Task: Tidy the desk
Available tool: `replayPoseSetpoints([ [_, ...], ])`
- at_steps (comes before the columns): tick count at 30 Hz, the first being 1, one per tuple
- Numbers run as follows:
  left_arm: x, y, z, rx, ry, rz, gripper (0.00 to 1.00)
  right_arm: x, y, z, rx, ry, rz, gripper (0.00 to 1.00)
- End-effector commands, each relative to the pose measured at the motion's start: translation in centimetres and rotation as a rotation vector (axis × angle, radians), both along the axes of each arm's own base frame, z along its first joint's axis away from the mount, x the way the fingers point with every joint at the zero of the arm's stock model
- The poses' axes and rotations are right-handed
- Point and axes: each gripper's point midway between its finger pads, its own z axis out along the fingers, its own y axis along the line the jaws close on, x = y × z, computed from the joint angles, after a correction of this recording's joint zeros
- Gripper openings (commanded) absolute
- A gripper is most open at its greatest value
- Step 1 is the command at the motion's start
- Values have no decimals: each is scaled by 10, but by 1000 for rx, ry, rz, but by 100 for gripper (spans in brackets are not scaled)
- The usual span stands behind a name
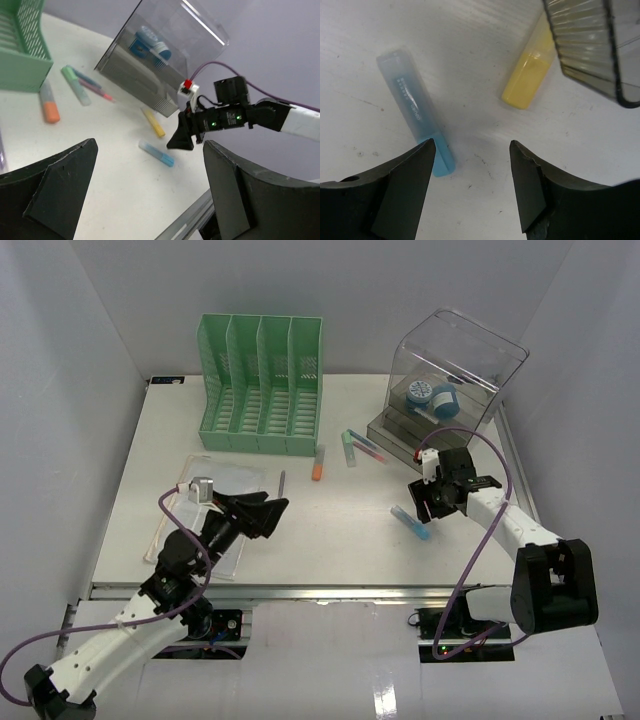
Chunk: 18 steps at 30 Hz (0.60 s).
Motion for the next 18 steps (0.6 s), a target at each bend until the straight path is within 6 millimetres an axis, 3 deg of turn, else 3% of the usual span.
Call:
replayPoseSetpoints([
  [1, -5, 14, -57, 62, 157, 41, 98, 32, -4, 14, -1, -132, -120, 68],
  [9, -10, 12, -71, 61, 197, 22, 98, 48, -8, 11, -4, -228, -150, 67],
  [18, -10, 13, -68, 48, 194, 25, 98, 56, -6, 1, 28, -258, -162, 65],
])
